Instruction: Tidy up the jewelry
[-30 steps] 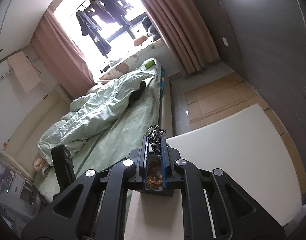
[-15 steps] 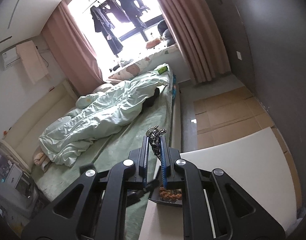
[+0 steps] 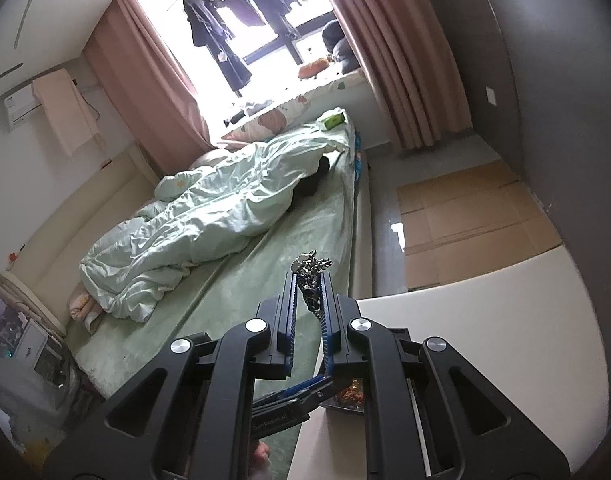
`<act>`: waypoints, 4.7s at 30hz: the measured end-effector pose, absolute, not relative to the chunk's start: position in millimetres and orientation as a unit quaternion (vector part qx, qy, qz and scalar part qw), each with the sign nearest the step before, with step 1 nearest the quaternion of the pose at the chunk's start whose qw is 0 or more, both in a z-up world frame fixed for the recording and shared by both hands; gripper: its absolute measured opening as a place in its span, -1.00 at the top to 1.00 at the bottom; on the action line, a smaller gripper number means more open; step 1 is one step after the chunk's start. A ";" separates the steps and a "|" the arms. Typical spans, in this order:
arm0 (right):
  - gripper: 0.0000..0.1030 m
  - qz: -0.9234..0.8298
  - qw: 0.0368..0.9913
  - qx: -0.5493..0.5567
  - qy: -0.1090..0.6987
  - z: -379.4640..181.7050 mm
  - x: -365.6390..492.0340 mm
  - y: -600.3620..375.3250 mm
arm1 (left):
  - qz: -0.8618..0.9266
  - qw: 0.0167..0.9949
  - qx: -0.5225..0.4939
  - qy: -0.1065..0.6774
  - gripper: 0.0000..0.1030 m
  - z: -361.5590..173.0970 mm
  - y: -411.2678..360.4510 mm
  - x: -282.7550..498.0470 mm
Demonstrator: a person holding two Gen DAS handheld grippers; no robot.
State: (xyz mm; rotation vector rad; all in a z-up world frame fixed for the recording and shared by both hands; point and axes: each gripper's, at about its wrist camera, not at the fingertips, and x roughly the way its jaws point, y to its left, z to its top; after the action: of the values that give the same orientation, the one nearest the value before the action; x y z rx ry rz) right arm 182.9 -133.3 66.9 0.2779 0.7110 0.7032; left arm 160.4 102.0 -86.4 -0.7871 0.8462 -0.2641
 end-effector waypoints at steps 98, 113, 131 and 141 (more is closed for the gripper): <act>-0.90 0.200 0.902 0.050 0.380 -18.4 89.7 -260.3 | 0.000 0.946 -0.114 0.302 -0.84 0.9 42.6 9.4; -0.90 0.193 0.905 0.050 0.375 -20.6 87.8 -264.9 | 0.011 0.950 -0.079 0.303 -0.84 -3.9 26.3 5.7; -0.90 0.189 0.906 0.054 0.375 -22.4 88.3 -257.7 | 0.023 0.951 -0.070 0.302 -0.84 -1.7 27.6 6.3; -0.90 0.182 0.907 0.039 0.379 -25.4 92.8 -251.0 | 0.021 0.952 -0.068 0.299 -0.84 -1.9 27.7 6.4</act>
State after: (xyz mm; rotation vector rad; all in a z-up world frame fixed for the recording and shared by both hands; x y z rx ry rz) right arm 92.8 -251.0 -25.4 0.0814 0.7821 0.3761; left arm 6.4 27.7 -1.9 -0.1373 0.6086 0.0432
